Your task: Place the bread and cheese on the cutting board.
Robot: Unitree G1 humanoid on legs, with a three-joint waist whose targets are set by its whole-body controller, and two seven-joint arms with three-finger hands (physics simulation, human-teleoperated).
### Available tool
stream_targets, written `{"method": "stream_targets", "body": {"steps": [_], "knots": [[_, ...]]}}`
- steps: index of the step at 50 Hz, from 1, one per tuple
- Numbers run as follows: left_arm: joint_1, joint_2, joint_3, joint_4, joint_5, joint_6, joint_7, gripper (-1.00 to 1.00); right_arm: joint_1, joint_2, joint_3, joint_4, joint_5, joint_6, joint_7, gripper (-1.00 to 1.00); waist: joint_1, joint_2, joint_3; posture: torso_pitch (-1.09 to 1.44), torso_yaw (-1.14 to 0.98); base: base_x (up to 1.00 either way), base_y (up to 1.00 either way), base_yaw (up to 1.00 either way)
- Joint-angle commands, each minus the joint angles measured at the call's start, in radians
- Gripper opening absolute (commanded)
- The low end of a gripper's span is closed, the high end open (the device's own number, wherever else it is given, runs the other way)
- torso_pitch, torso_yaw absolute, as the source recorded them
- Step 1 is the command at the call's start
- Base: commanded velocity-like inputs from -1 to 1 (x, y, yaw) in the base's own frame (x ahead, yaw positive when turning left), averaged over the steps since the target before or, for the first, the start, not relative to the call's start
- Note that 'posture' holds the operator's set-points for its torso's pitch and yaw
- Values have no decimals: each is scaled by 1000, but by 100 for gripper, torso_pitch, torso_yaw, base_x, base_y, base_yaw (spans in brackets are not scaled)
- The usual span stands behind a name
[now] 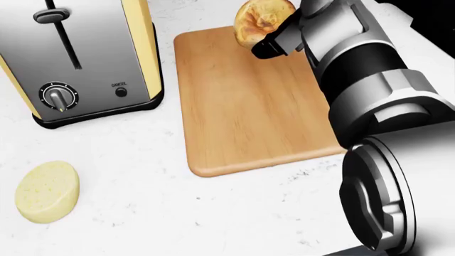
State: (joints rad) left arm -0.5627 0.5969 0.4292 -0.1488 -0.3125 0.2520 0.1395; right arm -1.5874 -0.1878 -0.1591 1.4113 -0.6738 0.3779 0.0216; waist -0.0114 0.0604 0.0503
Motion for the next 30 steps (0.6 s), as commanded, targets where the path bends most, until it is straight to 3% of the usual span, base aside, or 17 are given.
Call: {"method": "stream_targets", "body": {"steps": [1, 10, 14, 15, 17, 30], "knots": [[-25, 20, 14, -25, 3, -26, 0, 100, -44, -7, 3, -44, 0, -21, -8, -100, 0, 4, -30, 0, 0, 0, 0, 0], [-22, 17, 14, -25, 5, -28, 0, 100, -35, -6, 10, -44, 2, -24, 4, -100, 0, 4, -31, 0, 0, 0, 0, 0], [-20, 17, 16, -25, 4, -29, -1, 100, -34, -4, 13, -44, 0, -30, 10, -30, 0, 4, -31, 0, 0, 0, 0, 0], [-20, 17, 16, -25, 5, -29, -1, 100, -34, -4, 15, -44, -2, -31, 12, 20, 0, 5, -31, 0, 0, 0, 0, 0], [-23, 18, 15, -23, 5, -29, -1, 100, -35, -4, 16, -44, -3, -32, 17, 100, 0, 5, -30, 0, 0, 0, 0, 0], [-25, 20, 14, -24, 4, -26, 0, 100, -43, -6, 20, -44, -13, -44, 36, 100, -1, 5, -30, 0, 0, 0, 0, 0]]}}
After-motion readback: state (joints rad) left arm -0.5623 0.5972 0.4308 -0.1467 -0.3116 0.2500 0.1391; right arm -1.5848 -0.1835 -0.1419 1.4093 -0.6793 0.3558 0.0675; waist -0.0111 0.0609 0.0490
